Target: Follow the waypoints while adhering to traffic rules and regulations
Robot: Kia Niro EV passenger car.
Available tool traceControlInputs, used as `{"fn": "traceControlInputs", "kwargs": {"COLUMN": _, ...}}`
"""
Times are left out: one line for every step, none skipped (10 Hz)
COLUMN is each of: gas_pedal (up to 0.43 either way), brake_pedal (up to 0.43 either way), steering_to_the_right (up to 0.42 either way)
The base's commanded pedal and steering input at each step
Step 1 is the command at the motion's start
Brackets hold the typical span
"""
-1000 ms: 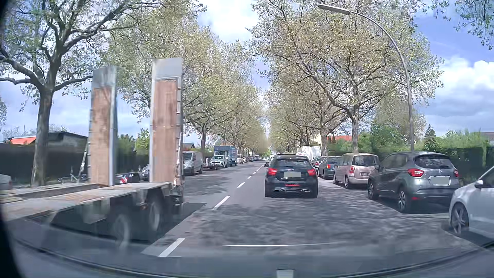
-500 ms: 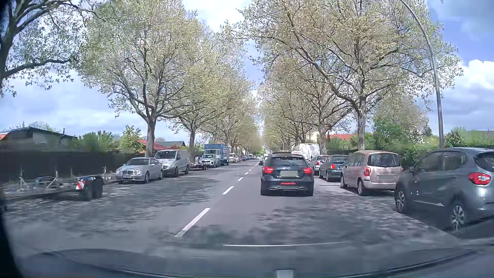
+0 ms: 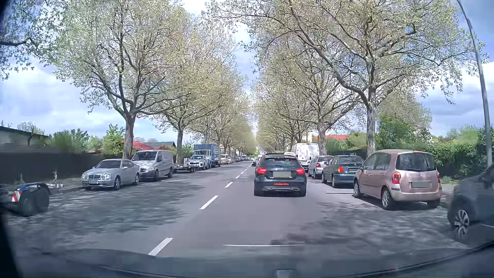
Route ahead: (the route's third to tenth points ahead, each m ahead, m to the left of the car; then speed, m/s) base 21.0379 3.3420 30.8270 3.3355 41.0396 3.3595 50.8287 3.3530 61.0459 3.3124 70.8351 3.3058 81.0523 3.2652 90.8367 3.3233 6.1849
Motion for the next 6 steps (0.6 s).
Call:
{"fn": "traceControlInputs", "kwargs": {"gas_pedal": 0.24, "brake_pedal": 0.024, "steering_to_the_right": 0.024}}
{"fn": "traceControlInputs", "kwargs": {"gas_pedal": 0.24, "brake_pedal": 0.024, "steering_to_the_right": 0.024}}
{"fn": "traceControlInputs", "kwargs": {"gas_pedal": 0.228, "brake_pedal": 0.024, "steering_to_the_right": 0.023}}
{"fn": "traceControlInputs", "kwargs": {"gas_pedal": 0.228, "brake_pedal": 0.024, "steering_to_the_right": 0.022}}
{"fn": "traceControlInputs", "kwargs": {"gas_pedal": 0.209, "brake_pedal": 0.024, "steering_to_the_right": 0.021}}
{"fn": "traceControlInputs", "kwargs": {"gas_pedal": 0.197, "brake_pedal": 0.024, "steering_to_the_right": 0.02}}
